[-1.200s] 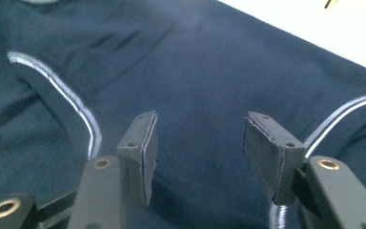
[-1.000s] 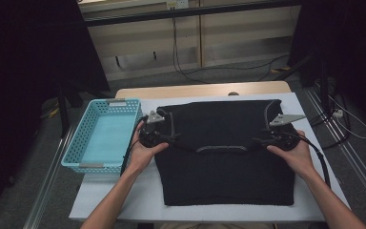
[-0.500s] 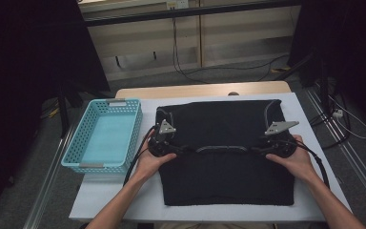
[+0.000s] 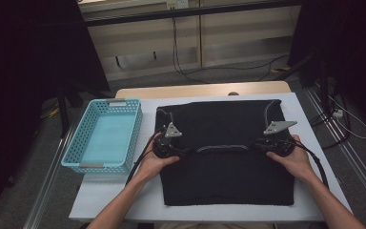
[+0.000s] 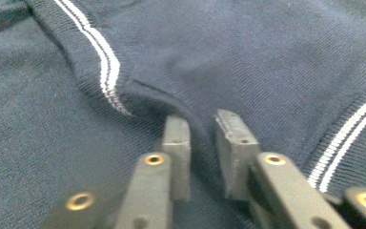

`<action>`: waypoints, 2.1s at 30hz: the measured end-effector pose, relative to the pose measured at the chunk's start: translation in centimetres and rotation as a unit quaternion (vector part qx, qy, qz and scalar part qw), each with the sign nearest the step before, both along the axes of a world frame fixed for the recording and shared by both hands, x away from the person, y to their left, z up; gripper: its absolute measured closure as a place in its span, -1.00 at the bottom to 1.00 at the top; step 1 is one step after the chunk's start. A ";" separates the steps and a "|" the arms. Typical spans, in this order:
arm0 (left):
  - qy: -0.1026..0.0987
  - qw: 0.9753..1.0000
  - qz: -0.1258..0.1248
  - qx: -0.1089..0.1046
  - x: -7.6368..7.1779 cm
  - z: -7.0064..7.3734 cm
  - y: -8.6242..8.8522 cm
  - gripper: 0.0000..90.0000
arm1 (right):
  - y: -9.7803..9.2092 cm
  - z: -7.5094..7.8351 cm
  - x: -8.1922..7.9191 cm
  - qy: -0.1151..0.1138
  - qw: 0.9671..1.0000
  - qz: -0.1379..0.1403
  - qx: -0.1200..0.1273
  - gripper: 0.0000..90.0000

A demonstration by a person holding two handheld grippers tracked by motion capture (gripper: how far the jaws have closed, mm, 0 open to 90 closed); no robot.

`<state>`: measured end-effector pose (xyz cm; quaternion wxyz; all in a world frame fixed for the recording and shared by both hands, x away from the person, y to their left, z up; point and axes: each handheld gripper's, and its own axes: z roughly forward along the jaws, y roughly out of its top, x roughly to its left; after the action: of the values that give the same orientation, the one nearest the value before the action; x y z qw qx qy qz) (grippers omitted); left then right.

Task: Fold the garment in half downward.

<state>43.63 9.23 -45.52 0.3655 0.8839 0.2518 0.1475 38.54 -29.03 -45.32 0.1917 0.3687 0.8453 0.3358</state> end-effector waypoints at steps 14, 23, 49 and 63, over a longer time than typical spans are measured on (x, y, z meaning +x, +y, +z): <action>-0.017 1.000 0.012 -0.001 0.3 -0.1 0.1 0.63 | -0.8 0.9 0.3 -0.006 0.999 -0.016 0.028 0.93; 0.014 0.999 0.003 -0.041 -0.1 1.3 0.9 0.88 | -1.3 1.8 -0.2 -0.016 0.999 -0.016 0.042 0.93; 0.010 0.998 -0.039 -0.049 -4.0 3.9 2.6 0.91 | -1.6 3.8 -4.1 -0.027 0.998 0.008 0.050 0.94; 0.022 0.996 -0.051 -0.063 -6.3 4.2 2.9 0.90 | -2.0 3.8 -6.9 -0.025 0.998 0.013 0.058 0.94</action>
<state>37.30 12.17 -41.32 0.4219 0.8737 0.2235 0.0930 31.61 -30.98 -41.57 0.1864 0.3597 0.8242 0.3955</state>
